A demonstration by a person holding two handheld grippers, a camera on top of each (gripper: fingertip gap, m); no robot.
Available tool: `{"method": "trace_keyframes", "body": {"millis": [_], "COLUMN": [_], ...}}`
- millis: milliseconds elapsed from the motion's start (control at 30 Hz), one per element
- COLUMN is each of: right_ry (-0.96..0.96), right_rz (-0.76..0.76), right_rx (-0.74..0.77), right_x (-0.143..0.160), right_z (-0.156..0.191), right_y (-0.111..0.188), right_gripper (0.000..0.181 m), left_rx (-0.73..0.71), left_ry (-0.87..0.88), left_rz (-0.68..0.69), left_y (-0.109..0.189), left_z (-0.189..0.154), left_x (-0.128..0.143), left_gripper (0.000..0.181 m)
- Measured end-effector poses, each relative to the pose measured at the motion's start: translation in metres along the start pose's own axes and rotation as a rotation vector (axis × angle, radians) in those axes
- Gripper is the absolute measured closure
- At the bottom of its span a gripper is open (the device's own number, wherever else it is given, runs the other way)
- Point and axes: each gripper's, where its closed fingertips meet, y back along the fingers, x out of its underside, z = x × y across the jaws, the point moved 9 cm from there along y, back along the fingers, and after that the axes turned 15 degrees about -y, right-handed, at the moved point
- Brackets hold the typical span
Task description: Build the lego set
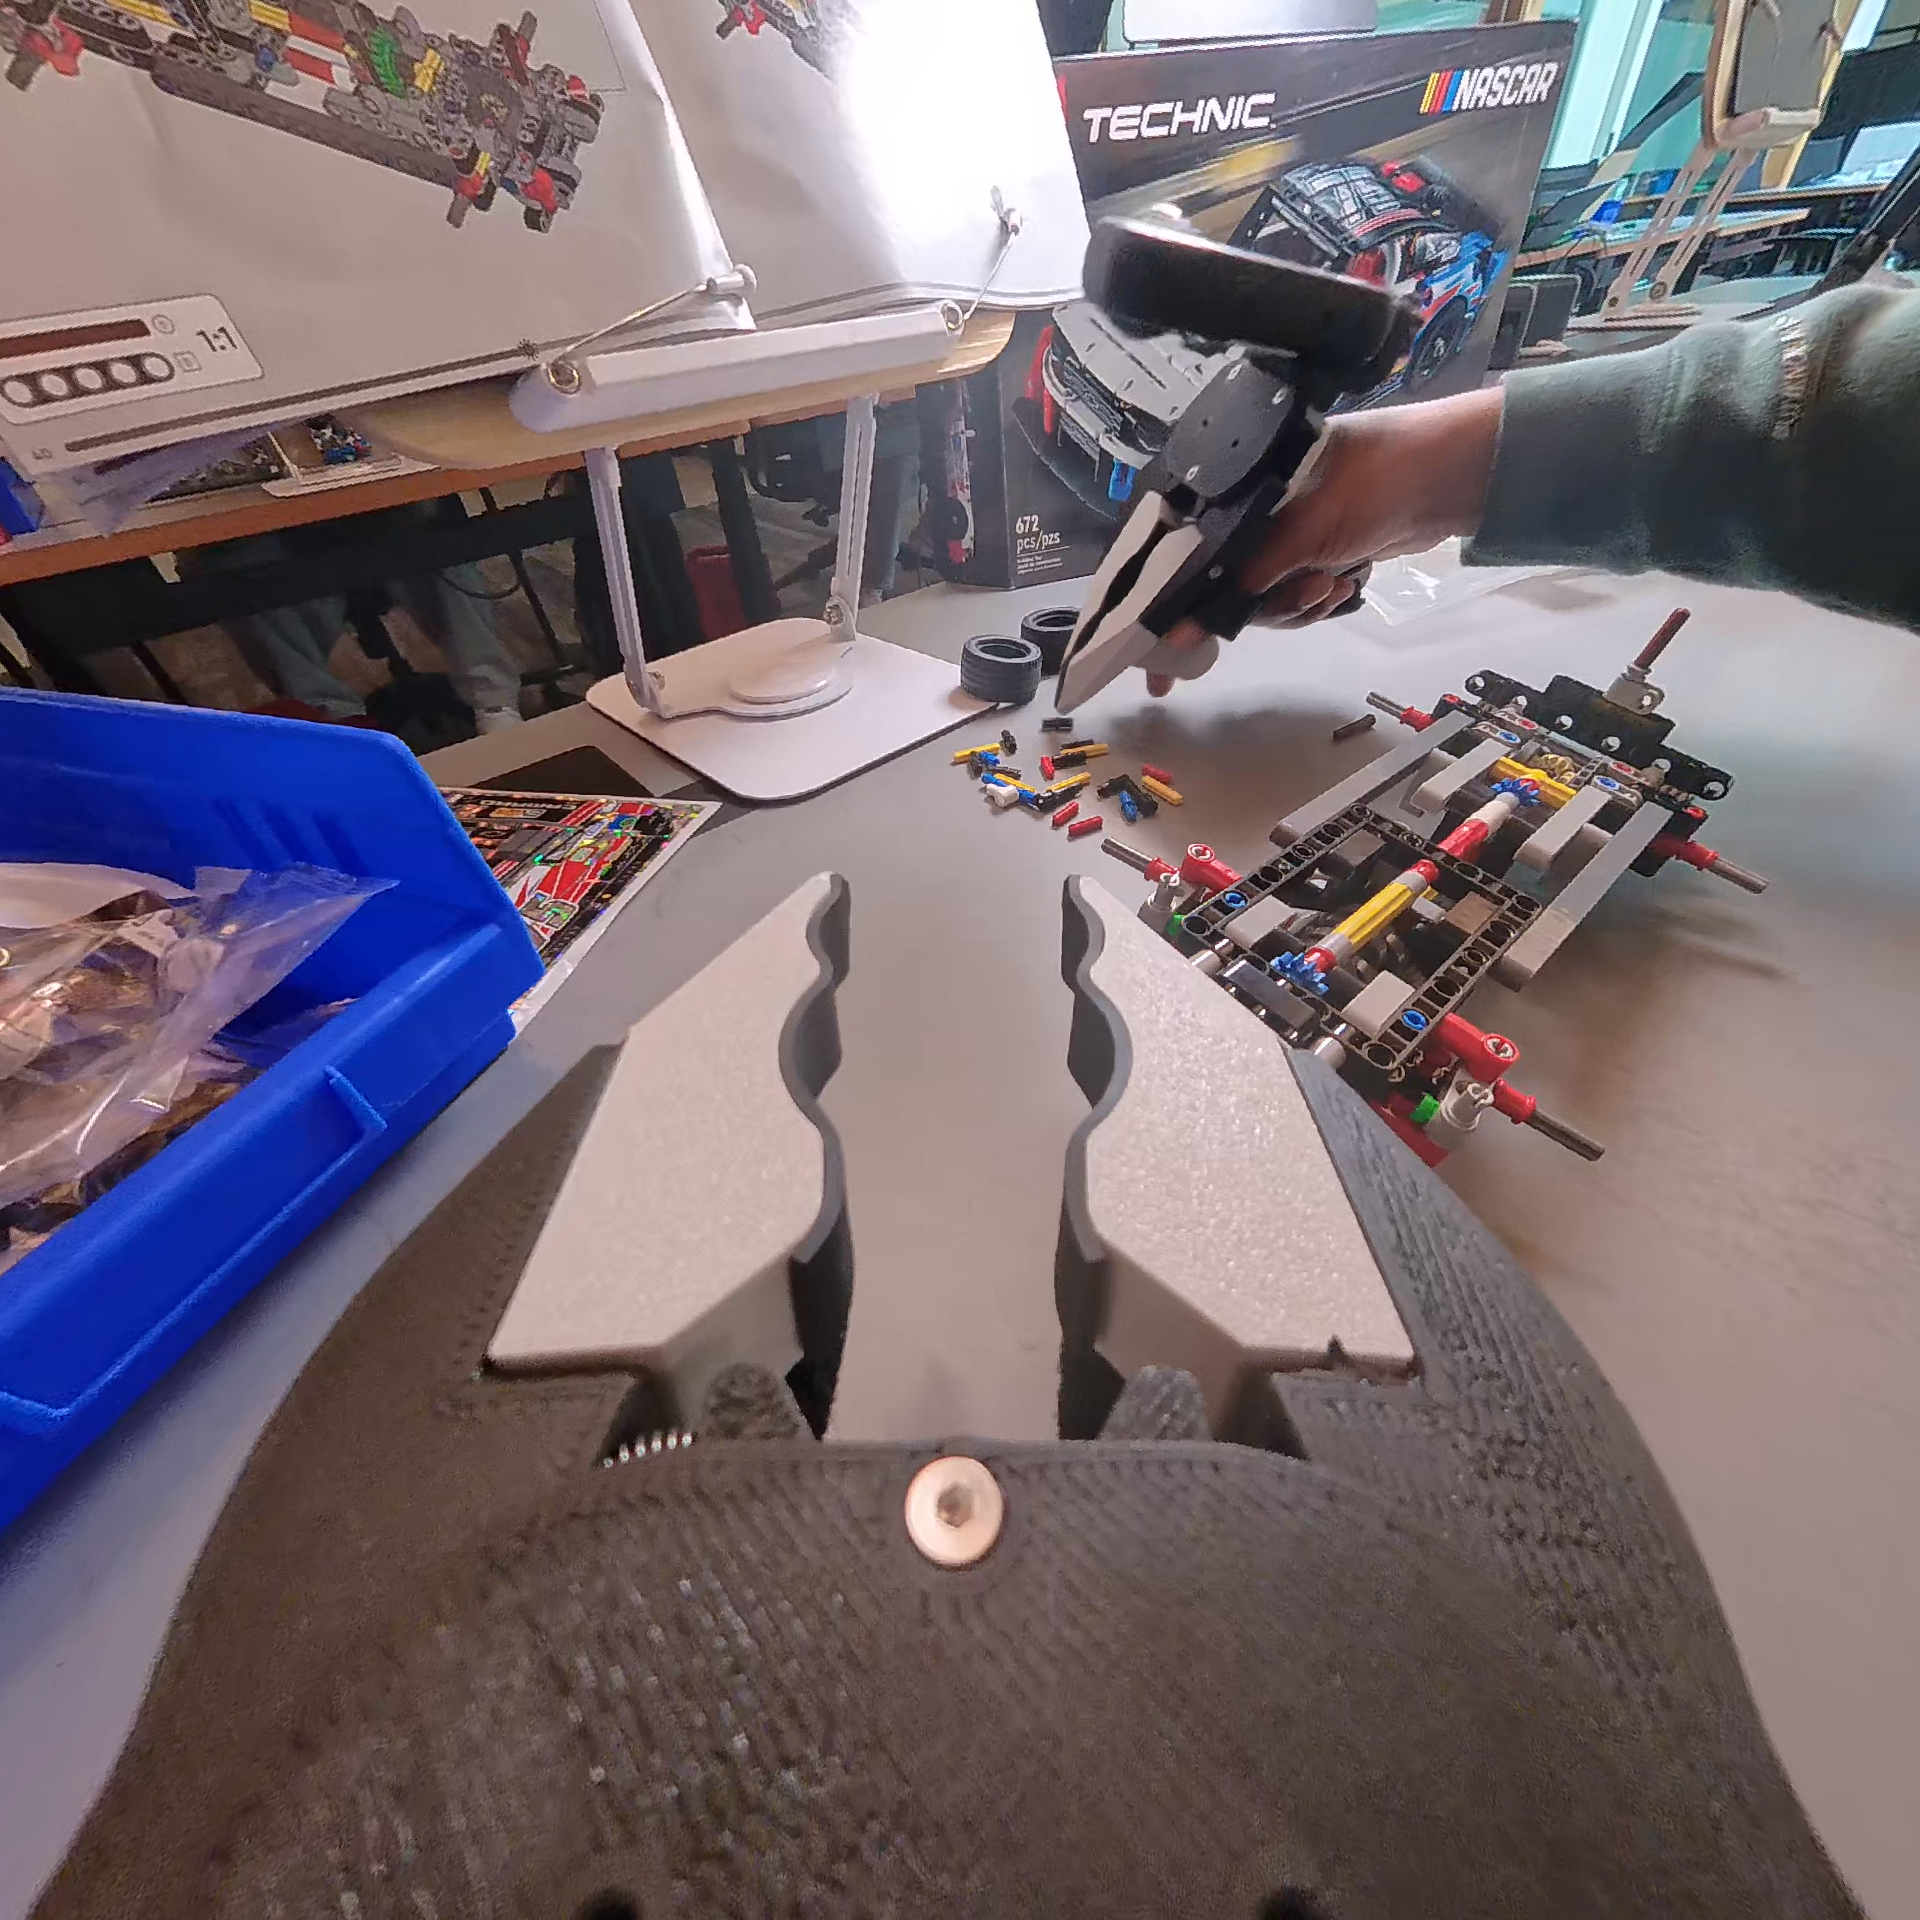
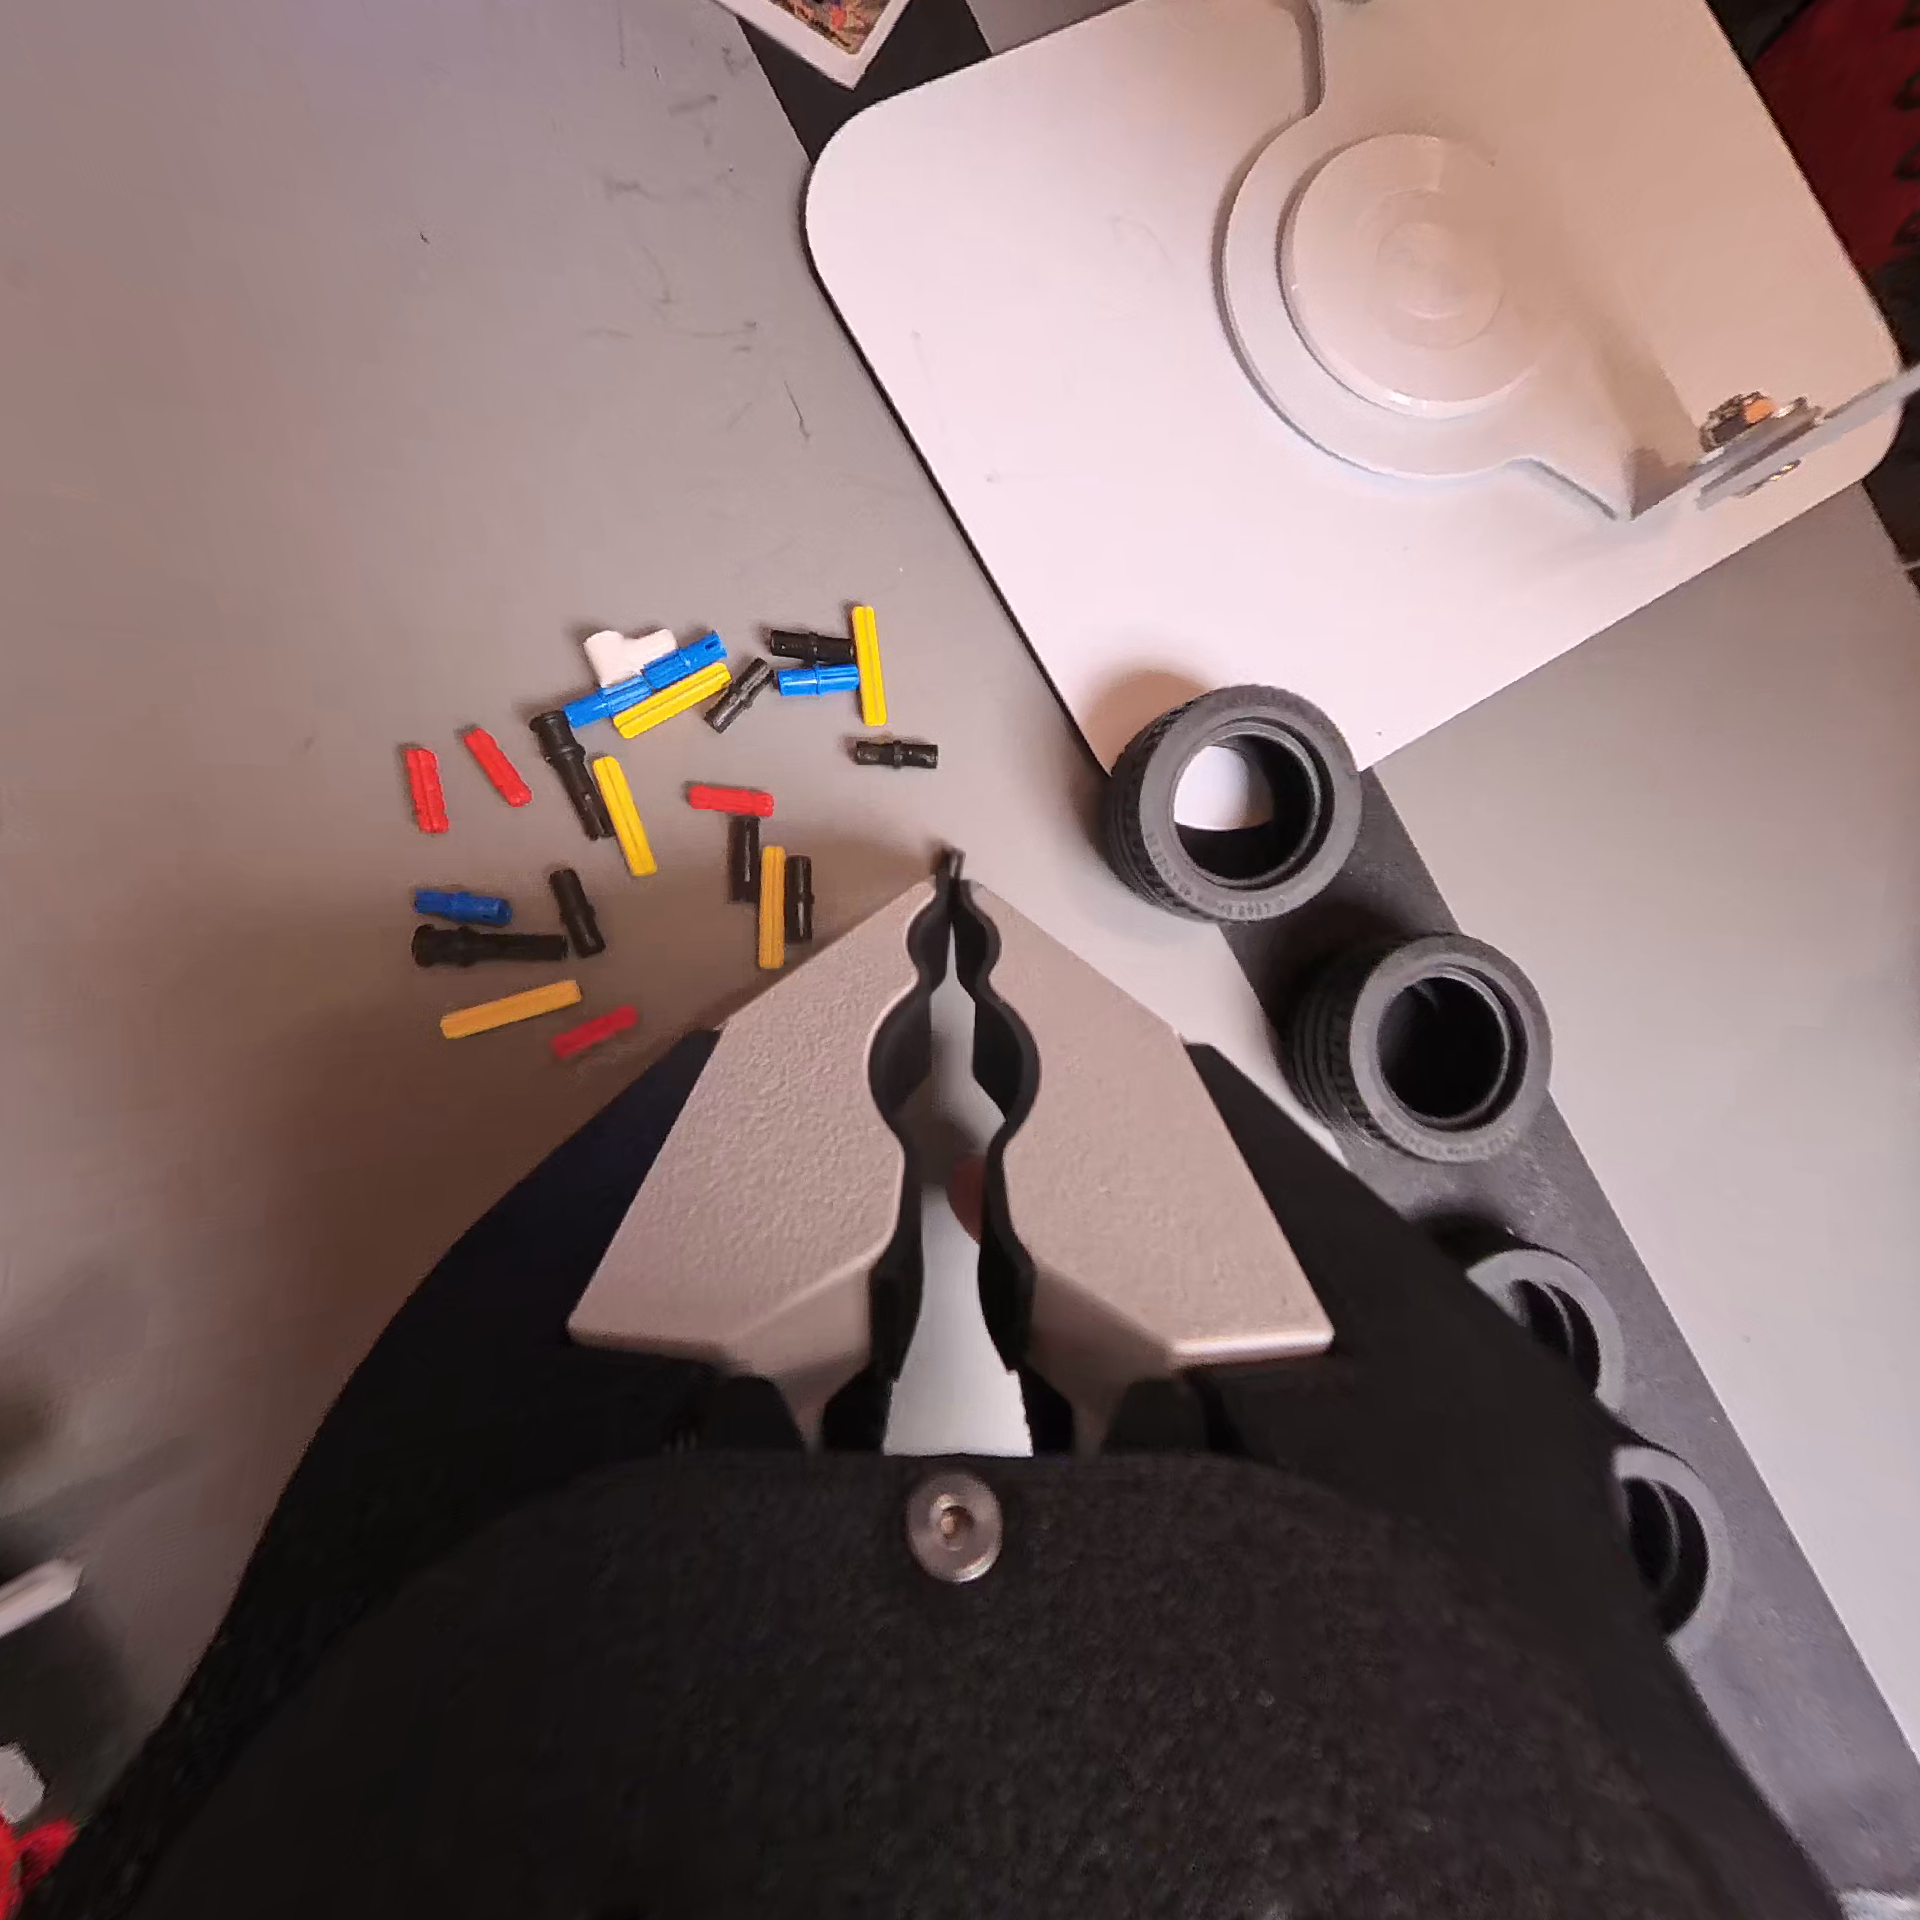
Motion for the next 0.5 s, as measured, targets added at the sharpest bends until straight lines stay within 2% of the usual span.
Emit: {"method": "trace_keyframes", "body": {"millis": [133,267,367,500], "right_ry": [0.004,0.014,0.008,0.012], "right_rz": [-0.083,-0.099,-0.09,-0.088], "right_rx": [-0.048,-0.044,-0.03,-0.026], "right_x": [0.01,0.035,0.049,0.051], "right_z": [0.008,0.014,0.013,0.006], "right_y": [0.044,0.084,0.092,0.076], "right_gripper": [0.181,0.181,0.181,0.176], "left_rx": [-0.001,0.012,0.028,0.025], "left_ry": [-0.01,-0.012,-0.014,-0.034], "left_rz": [-0.005,-0.005,0.003,0.015], "left_y": [0.001,0.0,-0.003,-0.004], "left_z": [-0.001,-0.002,-0.005,-0.007], "left_x": [-0.002,-0.002,0.0,0.0], "left_gripper": [0.142,0.142,0.142,0.142]}}
